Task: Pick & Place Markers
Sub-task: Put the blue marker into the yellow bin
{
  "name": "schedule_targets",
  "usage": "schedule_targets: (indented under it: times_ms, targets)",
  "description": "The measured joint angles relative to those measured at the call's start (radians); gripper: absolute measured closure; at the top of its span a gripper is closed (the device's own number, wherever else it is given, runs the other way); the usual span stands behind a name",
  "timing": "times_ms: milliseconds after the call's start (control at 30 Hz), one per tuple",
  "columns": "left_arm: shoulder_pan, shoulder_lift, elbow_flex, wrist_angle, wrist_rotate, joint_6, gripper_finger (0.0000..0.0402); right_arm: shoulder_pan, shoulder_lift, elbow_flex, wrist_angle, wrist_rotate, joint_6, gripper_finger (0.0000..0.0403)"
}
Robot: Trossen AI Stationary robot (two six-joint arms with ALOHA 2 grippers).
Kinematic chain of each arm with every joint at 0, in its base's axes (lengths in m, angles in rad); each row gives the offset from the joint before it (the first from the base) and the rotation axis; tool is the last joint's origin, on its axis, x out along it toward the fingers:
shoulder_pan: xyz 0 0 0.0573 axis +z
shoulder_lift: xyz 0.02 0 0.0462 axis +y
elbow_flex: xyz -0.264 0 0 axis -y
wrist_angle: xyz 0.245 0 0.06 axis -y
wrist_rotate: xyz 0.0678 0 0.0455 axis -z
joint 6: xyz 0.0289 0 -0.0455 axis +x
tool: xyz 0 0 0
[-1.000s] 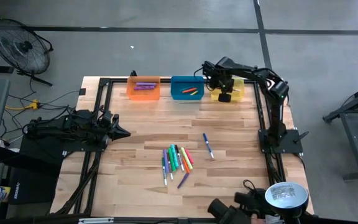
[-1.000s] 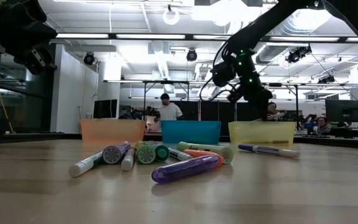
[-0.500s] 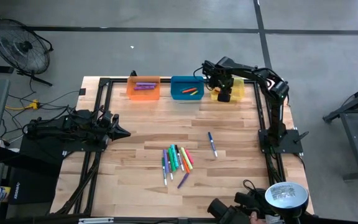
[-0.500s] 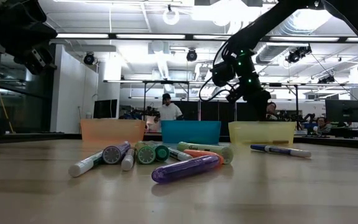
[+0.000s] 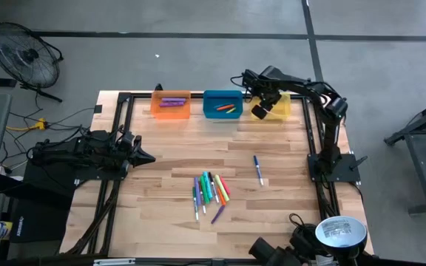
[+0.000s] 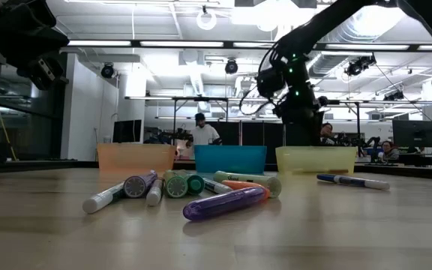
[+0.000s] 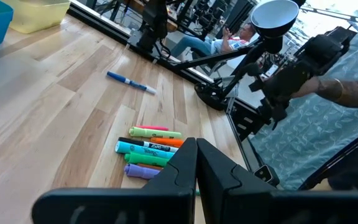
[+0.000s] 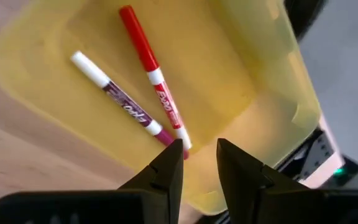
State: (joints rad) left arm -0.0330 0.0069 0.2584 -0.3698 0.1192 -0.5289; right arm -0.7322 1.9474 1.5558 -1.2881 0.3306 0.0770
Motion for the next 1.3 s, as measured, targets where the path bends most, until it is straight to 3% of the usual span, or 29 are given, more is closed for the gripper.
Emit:
schedule_targets:
  times_ms: [333,500,667,933,1067,1300]
  targets:
    - [0.000,0.000,0.000,0.000,0.000,0.000,0.0401,0.076,-0.155,0.000,-0.014,-0.161,0.164,0.0316]
    - [0.000,0.000,0.000,0.000,0.000,0.000,0.0401,0.204,-0.162,0.000,-0.046,-0.137,0.267,0.0308]
    - [0.000,0.000,0.000,0.000,0.000,0.000,0.0401,0.332,-0.162,-0.001,-0.043,-0.101,0.411,0.0270]
    - [0.000,0.000,0.000,0.000,0.000,0.000,0.0401,0.478,-0.162,-0.004,-0.063,-0.133,0.638,0.0180]
    - [0.000,0.000,0.000,0.000,0.000,0.000,0.0401,0.520,-0.166,-0.109,0.000,-0.229,0.712,0.0159]
    - [0.000,0.000,0.000,0.000,0.000,0.000,0.0401,0.553,-0.200,-0.334,0.080,-0.253,0.859,0.0158]
